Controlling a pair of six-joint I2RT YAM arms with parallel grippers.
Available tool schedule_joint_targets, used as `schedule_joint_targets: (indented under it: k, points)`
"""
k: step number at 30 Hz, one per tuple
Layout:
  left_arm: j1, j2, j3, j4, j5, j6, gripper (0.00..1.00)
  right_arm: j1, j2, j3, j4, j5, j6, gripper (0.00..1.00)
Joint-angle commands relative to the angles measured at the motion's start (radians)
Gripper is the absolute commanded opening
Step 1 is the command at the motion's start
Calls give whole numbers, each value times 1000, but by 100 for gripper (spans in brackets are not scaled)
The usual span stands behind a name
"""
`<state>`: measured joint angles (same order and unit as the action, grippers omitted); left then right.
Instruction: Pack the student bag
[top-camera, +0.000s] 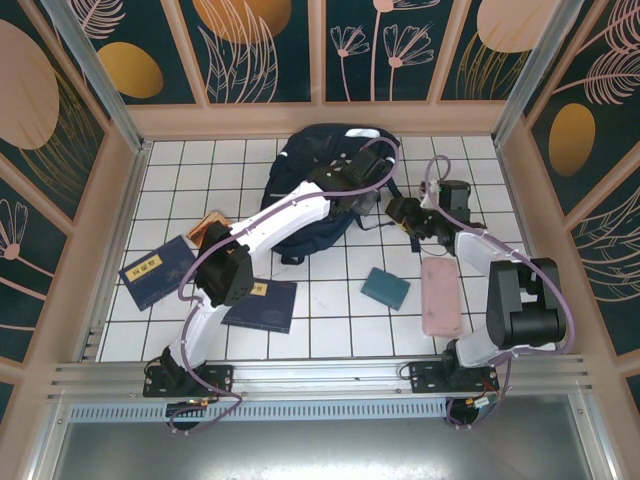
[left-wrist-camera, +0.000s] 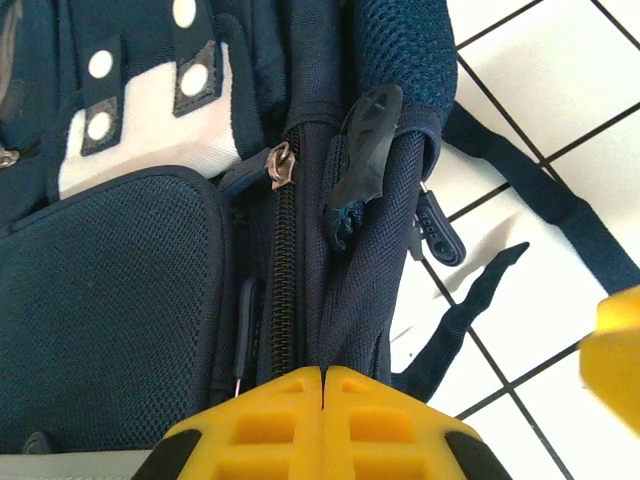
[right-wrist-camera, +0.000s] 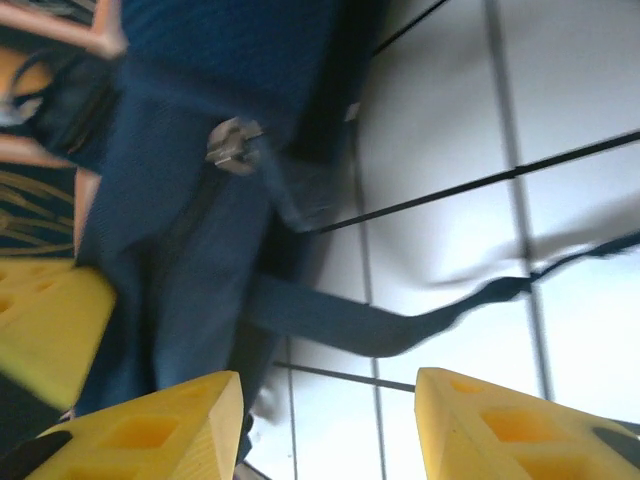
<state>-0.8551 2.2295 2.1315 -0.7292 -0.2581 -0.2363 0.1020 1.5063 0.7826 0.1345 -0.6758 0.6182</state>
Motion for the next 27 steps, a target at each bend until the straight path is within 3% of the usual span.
schedule_joint_targets:
  k: [1,5,11,17,27]
  points:
    - [3,-44,46,41,38,11,0,26,11,12,110,-12,-20,45]
    - [18,-58,51,35,48,1,0,16,29,-31,306,-63,-44,40]
    - [35,-73,56,42,93,-16,0,30,119,-21,518,-149,102,39]
    - [38,-70,70,32,56,-30,0,26,173,1,493,-70,61,36]
    - [41,-87,68,31,66,-28,0,24,265,88,408,-124,-148,30]
